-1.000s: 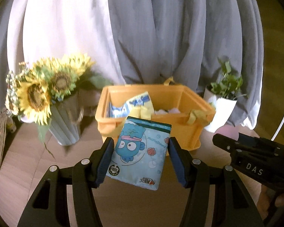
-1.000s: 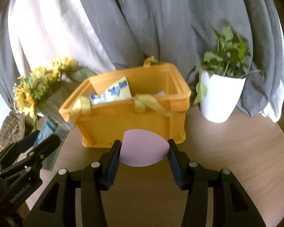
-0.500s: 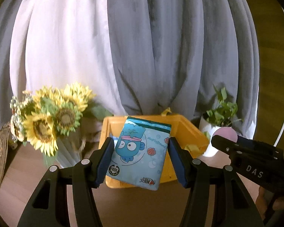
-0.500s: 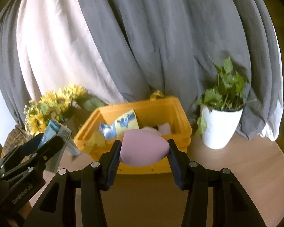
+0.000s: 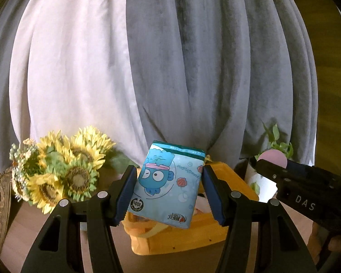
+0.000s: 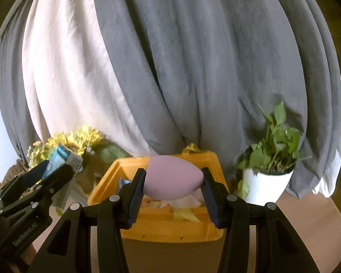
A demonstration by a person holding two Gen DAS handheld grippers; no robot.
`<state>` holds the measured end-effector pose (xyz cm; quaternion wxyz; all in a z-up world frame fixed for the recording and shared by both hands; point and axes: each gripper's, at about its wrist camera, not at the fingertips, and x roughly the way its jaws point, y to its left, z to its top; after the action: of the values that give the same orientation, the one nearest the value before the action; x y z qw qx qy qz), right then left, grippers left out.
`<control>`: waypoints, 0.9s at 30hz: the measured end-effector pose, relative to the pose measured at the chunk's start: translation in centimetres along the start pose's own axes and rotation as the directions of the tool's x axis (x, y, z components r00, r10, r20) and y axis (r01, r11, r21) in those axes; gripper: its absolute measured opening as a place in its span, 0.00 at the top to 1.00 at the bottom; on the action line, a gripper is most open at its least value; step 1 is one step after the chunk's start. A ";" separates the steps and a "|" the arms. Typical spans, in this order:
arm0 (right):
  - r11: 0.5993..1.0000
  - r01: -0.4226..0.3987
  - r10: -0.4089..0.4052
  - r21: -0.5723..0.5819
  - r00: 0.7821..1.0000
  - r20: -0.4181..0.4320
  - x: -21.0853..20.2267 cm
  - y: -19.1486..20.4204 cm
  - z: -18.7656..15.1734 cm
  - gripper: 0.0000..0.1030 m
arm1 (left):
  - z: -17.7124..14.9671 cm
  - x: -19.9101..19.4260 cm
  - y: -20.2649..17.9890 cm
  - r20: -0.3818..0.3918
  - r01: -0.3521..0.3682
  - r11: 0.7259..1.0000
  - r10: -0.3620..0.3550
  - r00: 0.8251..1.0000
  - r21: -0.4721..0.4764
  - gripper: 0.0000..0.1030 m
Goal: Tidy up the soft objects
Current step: 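Lift the card pack and sponge and carry both over the orange crate, then open both tools to drop the card pack and sponge into the crate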
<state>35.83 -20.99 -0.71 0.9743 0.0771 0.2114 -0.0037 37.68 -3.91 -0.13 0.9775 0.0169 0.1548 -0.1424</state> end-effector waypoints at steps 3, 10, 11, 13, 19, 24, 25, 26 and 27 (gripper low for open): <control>1.000 0.004 -0.004 0.001 1.000 0.005 0.9 -0.3 0.6 0.52 | 0.4 1.1 0.1 -0.002 -0.010 1.000 0.010 1.000 0.002 0.44; 1.000 0.021 -0.021 -0.016 1.000 -0.019 4.0 -0.8 1.2 0.52 | 0.6 4.5 0.5 -0.040 -0.023 1.000 0.023 0.999 0.013 0.44; 1.000 0.022 -0.022 -0.016 0.999 -0.025 4.4 -0.9 1.3 0.52 | 0.5 5.0 0.5 -0.046 -0.022 1.000 0.022 0.999 0.012 0.44; 1.000 0.027 -0.027 -0.016 0.999 -0.040 5.3 -1.1 1.2 0.52 | 0.2 6.3 0.6 -0.070 -0.027 1.000 0.027 0.997 0.007 0.44; 0.999 0.047 -0.049 -0.024 0.995 -0.090 8.3 -1.7 0.8 0.52 | -1.1 9.6 0.9 -0.149 -0.032 0.999 0.031 0.988 -0.003 0.44; 0.998 0.055 -0.059 -0.030 0.988 -0.142 11.0 -2.1 0.2 0.52 | -2.3 11.7 1.2 -0.203 -0.038 0.999 0.037 0.978 -0.004 0.44; 0.998 0.054 -0.059 -0.030 0.987 -0.153 11.5 -2.2 0.0 0.52 | -2.4 12.0 1.2 -0.212 -0.041 0.999 0.039 0.976 -0.004 0.44; 0.998 0.053 -0.058 -0.030 0.985 -0.165 12.1 -2.2 -0.2 0.52 | -2.6 12.5 1.4 -0.224 -0.042 0.999 0.040 0.974 -0.002 0.44; 0.998 0.052 -0.057 -0.030 0.983 -0.176 12.4 -2.3 -0.4 0.52 | -2.8 12.8 1.5 -0.234 -0.041 0.999 0.039 0.971 -0.002 0.44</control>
<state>46.90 -22.87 -6.56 0.9522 0.0590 0.2990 -0.0208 48.96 -5.78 -6.81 0.9551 0.0332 0.2692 -0.1192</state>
